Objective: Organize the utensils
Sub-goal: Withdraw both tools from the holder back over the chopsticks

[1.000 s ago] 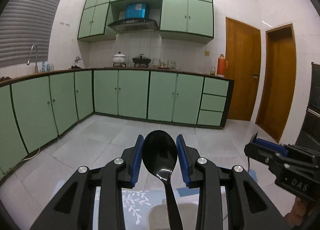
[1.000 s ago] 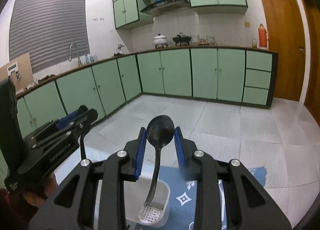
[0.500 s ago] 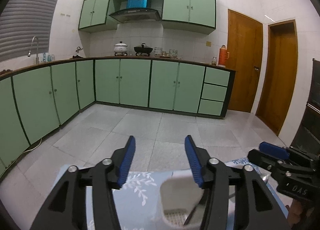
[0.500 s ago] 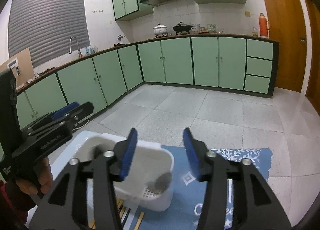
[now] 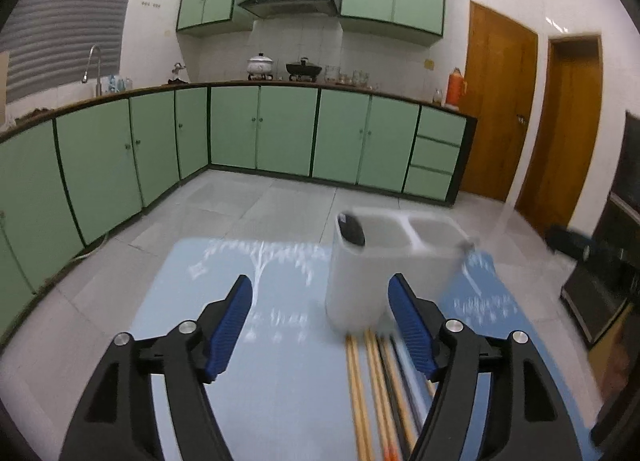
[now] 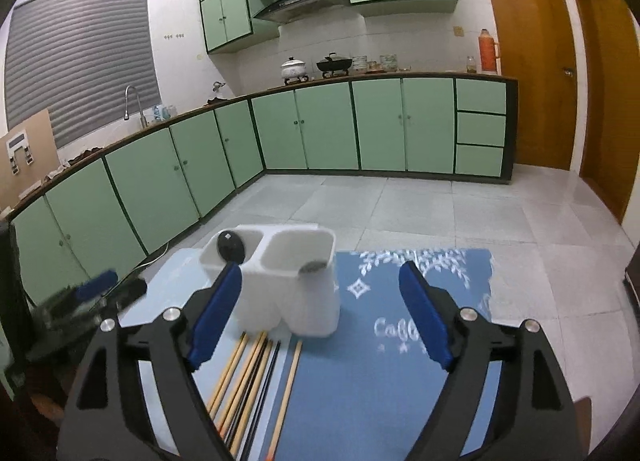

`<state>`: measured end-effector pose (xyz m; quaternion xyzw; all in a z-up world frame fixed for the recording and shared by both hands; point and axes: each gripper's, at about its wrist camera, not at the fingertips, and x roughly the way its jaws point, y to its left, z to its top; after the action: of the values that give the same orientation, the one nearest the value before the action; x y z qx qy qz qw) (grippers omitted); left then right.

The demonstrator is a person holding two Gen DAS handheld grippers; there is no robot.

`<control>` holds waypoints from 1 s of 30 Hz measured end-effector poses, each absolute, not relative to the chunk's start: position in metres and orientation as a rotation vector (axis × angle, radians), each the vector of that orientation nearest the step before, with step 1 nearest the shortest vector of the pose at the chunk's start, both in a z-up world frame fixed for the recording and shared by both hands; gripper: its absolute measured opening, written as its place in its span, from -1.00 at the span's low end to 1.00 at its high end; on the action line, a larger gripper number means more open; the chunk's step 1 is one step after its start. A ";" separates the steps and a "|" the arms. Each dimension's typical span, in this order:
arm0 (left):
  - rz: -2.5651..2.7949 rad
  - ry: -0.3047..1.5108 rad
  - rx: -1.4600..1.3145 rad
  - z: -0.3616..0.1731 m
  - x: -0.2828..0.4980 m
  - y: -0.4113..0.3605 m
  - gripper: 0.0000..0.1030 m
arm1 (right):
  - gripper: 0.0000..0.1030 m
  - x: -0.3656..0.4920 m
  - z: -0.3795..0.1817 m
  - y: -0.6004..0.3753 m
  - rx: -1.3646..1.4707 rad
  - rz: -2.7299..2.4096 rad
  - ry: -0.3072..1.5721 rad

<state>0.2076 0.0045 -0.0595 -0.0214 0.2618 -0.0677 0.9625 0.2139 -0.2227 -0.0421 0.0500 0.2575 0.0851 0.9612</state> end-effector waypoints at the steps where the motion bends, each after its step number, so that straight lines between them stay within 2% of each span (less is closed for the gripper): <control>1: -0.136 0.534 -0.034 -0.061 0.200 0.005 0.38 | 0.56 0.205 -0.043 -0.222 0.096 0.166 0.531; 11: -0.159 0.589 -0.017 -0.065 0.132 0.001 0.63 | 0.84 0.149 -0.049 -0.213 0.097 0.133 0.620; 30: -0.140 0.581 -0.006 -0.058 0.069 0.011 0.72 | 0.86 0.092 -0.038 -0.206 0.039 0.093 0.601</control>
<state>0.0688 0.0115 -0.0576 -0.0028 0.2864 -0.0687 0.9556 0.0921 -0.2062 -0.0378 0.0191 0.2960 0.0459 0.9539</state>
